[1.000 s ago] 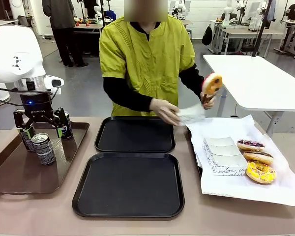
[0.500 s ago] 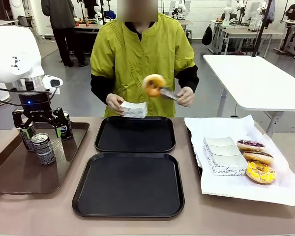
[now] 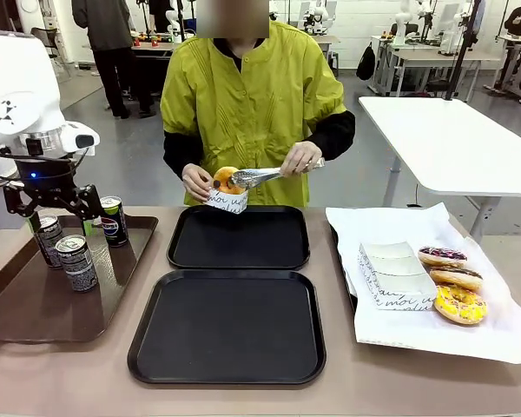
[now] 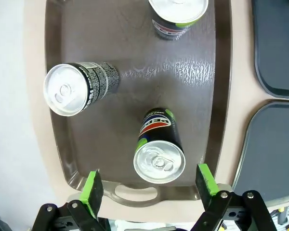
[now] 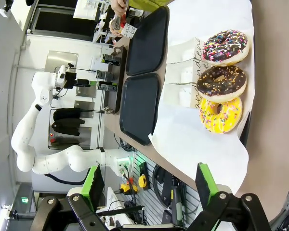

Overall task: Set up donuts and drinks on trays.
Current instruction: Pick up one Pepsi coke and place it on the Flat Tray.

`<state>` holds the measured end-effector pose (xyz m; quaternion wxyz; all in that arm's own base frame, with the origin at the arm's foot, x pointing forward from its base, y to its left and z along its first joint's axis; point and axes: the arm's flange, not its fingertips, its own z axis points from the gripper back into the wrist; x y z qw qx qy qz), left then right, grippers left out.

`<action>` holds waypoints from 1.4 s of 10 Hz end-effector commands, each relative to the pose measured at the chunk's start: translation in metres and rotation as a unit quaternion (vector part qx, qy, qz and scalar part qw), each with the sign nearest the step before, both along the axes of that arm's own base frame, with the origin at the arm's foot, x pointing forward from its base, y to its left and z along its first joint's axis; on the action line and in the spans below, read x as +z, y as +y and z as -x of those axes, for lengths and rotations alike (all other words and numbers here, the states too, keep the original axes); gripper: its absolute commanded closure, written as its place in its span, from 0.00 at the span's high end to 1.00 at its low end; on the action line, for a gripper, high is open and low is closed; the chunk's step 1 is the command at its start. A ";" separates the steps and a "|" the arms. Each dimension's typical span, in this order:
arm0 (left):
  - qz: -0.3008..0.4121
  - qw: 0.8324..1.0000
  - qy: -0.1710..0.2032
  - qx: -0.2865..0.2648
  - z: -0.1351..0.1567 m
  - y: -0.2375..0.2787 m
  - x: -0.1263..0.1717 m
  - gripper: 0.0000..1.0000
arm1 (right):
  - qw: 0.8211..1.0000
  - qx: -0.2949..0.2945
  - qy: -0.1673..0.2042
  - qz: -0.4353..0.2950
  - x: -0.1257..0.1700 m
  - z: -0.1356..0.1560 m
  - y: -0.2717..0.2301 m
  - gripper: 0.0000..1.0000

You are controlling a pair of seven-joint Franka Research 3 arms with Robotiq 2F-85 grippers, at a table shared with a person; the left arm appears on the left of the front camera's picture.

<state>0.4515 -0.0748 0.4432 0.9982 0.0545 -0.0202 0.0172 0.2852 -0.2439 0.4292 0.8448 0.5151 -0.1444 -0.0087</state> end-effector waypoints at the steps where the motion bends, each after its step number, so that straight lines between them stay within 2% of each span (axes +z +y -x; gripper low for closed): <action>1: 0.029 0.999 -0.014 -0.016 -0.003 0.004 -0.021 1.00 | 1.000 -0.003 -0.006 -0.008 0.000 0.000 0.002 1.00; 4: 0.051 0.997 -0.045 -0.024 0.006 0.005 -0.032 1.00 | 1.000 -0.003 -0.006 -0.008 0.000 0.000 0.002 1.00; 10: 0.044 0.998 -0.009 -0.038 -0.006 0.000 -0.058 1.00 | 1.000 -0.003 -0.006 -0.008 0.000 0.000 0.002 1.00; 14: 0.047 0.998 -0.007 -0.033 -0.011 0.005 -0.071 1.00 | 1.000 -0.003 -0.006 -0.008 0.000 0.000 0.002 1.00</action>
